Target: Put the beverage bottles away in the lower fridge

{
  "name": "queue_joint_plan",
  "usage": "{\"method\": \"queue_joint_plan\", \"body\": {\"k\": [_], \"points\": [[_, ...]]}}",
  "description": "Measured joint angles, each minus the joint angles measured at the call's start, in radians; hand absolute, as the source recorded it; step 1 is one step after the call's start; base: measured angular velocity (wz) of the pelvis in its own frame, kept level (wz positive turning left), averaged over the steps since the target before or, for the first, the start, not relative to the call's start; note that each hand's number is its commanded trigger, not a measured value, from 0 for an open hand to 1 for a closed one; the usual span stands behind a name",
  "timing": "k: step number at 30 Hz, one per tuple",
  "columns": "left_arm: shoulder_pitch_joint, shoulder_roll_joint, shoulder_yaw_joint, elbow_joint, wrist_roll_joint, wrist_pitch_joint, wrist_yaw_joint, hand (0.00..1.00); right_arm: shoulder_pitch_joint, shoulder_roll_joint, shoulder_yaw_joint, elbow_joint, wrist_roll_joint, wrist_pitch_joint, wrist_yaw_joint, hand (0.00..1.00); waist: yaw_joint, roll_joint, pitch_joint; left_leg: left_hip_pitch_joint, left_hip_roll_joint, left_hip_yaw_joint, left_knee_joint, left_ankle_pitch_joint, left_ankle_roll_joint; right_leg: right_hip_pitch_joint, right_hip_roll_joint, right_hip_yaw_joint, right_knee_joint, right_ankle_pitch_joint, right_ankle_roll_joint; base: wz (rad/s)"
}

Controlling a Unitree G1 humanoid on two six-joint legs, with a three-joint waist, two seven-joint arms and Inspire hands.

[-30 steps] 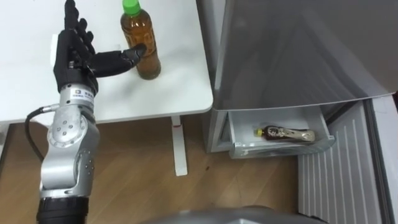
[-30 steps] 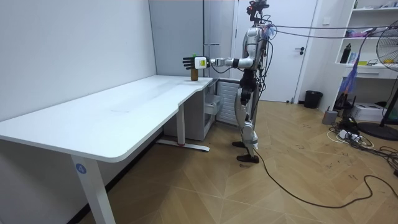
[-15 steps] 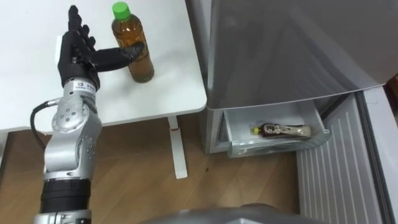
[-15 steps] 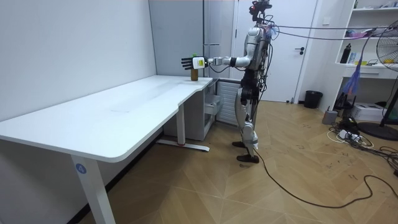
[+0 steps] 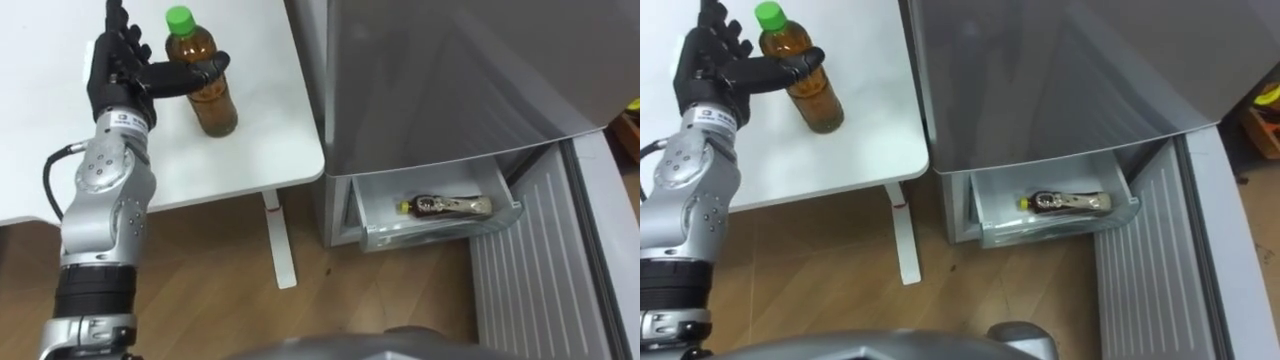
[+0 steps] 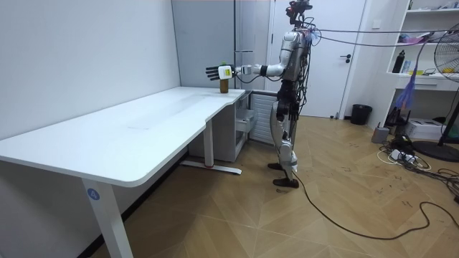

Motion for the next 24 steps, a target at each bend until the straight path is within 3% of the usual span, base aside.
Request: {"method": "queue_joint_plan", "body": {"k": [6, 9, 14, 24], "points": [[-0.001, 0.011, 0.000, 0.021, -0.009, 0.002, -0.021, 0.00, -0.014, 0.000, 0.000, -0.002, -0.021, 0.006, 0.004, 0.00, -0.018, -0.004, -0.0003, -0.002, 0.000, -0.002, -0.001, 0.000, 0.000, -0.001, 0.000, 0.001, 0.000, 0.000, 0.000, 0.00], [-0.006, 0.011, 0.000, 0.029, -0.008, 0.019, -0.040, 0.00, -0.014, 0.000, 0.000, -0.007, -0.043, 0.011, 0.005, 0.00, -0.019, -0.003, -0.0008, -0.005, 0.000, -0.001, -0.003, 0.000, 0.000, -0.005, 0.000, 0.001, 0.000, 0.000, 0.000, 0.00], [-0.018, 0.011, -0.002, 0.078, -0.008, 0.023, -0.066, 0.00, -0.014, 0.000, -0.001, -0.005, -0.051, 0.009, 0.005, 0.00, -0.022, 0.013, -0.0080, -0.011, 0.000, -0.001, -0.001, 0.000, 0.000, -0.014, 0.001, 0.000, 0.005, 0.000, 0.000, 0.00], [-0.018, 0.011, -0.002, 0.106, -0.007, 0.037, -0.115, 0.00, -0.021, -0.001, -0.003, -0.007, -0.051, 0.009, 0.007, 0.00, -0.040, 0.021, -0.0053, -0.010, -0.001, -0.001, 0.001, 0.000, 0.000, -0.017, 0.000, 0.003, 0.013, -0.001, -0.001, 0.00]]}}
